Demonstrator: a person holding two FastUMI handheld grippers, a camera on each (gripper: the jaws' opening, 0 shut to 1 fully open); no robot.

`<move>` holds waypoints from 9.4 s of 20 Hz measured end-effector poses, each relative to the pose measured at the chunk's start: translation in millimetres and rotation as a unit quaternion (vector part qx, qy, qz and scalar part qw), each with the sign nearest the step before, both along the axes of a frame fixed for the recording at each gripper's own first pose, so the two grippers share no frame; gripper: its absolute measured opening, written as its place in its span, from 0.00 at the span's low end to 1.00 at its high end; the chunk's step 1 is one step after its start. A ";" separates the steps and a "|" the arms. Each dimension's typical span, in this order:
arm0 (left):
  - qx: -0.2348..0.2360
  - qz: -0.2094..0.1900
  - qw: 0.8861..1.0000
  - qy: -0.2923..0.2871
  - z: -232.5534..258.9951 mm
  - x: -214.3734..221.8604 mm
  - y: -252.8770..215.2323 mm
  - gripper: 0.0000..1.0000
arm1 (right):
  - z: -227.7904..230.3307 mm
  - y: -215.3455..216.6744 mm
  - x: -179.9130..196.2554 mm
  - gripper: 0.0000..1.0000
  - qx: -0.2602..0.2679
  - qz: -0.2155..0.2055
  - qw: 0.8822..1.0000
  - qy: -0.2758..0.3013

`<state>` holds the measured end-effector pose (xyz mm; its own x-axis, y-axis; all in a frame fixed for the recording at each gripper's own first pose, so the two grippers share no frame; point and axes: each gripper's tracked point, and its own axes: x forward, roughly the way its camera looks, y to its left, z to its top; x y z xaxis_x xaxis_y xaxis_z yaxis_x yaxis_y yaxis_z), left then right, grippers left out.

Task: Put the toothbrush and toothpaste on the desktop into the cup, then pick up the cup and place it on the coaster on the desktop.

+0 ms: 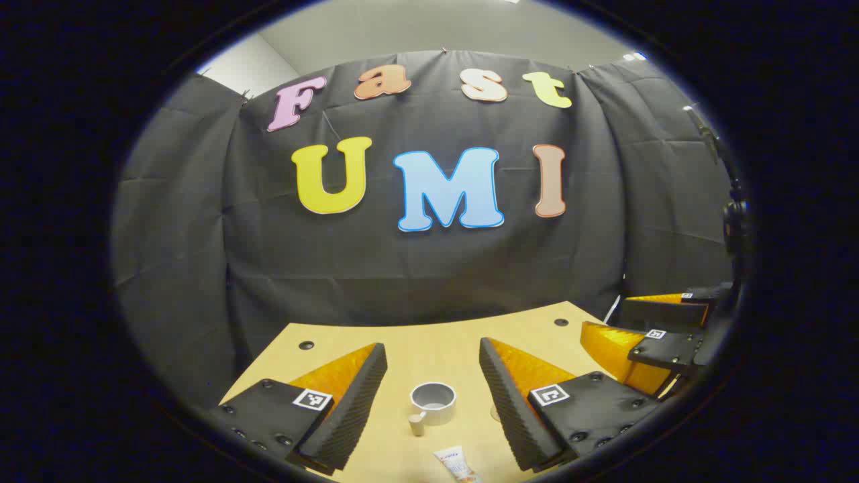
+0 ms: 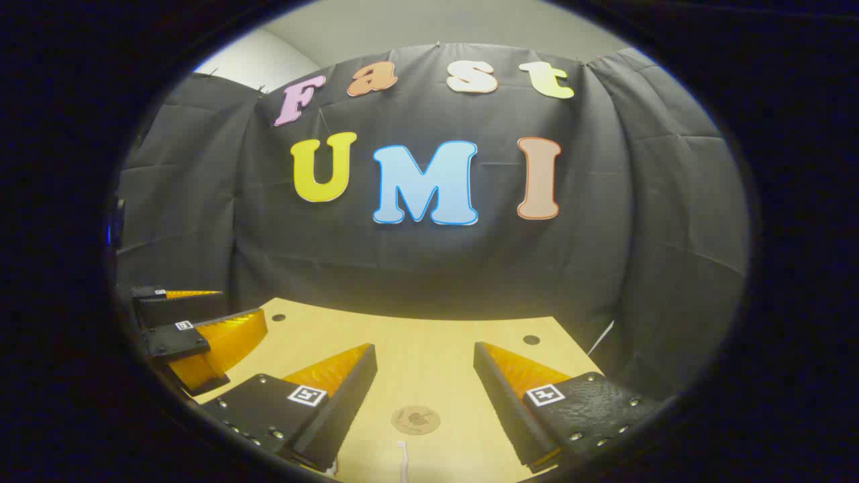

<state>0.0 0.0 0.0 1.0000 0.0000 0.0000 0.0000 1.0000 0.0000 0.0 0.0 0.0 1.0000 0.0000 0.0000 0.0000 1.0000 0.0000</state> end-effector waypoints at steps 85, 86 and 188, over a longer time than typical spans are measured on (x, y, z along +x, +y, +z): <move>-0.086 -0.031 0.934 0.346 -254.5 16.8 -9.6 0.30 | -189.5 9.3 68.4 0.02 0.031 0.044 0.837 0.544; -0.088 -0.031 0.937 0.337 -241.5 21.1 -7.0 0.30 | -188.7 8.8 68.9 0.02 0.032 0.044 0.838 0.544; -0.054 -0.038 0.961 0.267 -216.8 90.7 91.9 0.72 | -16.7 120.0 227.0 0.10 0.114 0.167 0.962 0.185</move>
<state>90.7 91.9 -216.8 0.8547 -0.1026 -0.5089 0.0449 0.9912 -0.1244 227.0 120.0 -16.7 0.8757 0.3639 -0.3174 -0.2795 0.9180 0.2814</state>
